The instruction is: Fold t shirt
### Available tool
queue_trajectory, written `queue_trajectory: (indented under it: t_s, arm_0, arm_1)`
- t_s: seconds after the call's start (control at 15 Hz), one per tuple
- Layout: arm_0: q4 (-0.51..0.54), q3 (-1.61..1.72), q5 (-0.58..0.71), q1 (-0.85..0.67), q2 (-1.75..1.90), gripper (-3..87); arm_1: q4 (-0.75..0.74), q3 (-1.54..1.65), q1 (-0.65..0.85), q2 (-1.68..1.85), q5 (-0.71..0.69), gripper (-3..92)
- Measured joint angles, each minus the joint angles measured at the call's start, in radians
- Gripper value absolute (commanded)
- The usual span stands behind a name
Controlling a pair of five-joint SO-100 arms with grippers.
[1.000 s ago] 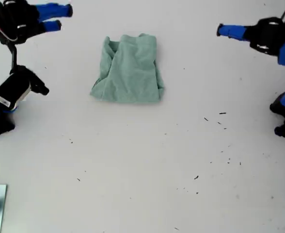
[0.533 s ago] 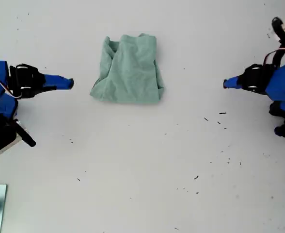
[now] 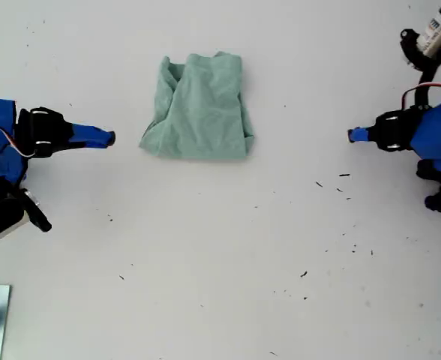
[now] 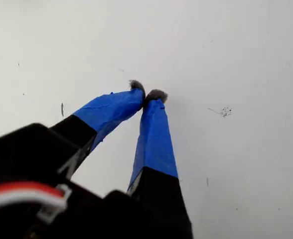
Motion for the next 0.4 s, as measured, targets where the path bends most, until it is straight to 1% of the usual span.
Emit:
queue_trajectory:
  t_s: [0.4]
  arm_0:
    - [0.0, 0.0, 0.0, 0.003, 0.0, 5.4]
  arm_1:
    - [0.0, 0.002, 0.0, 0.0, -0.014, 2.8]
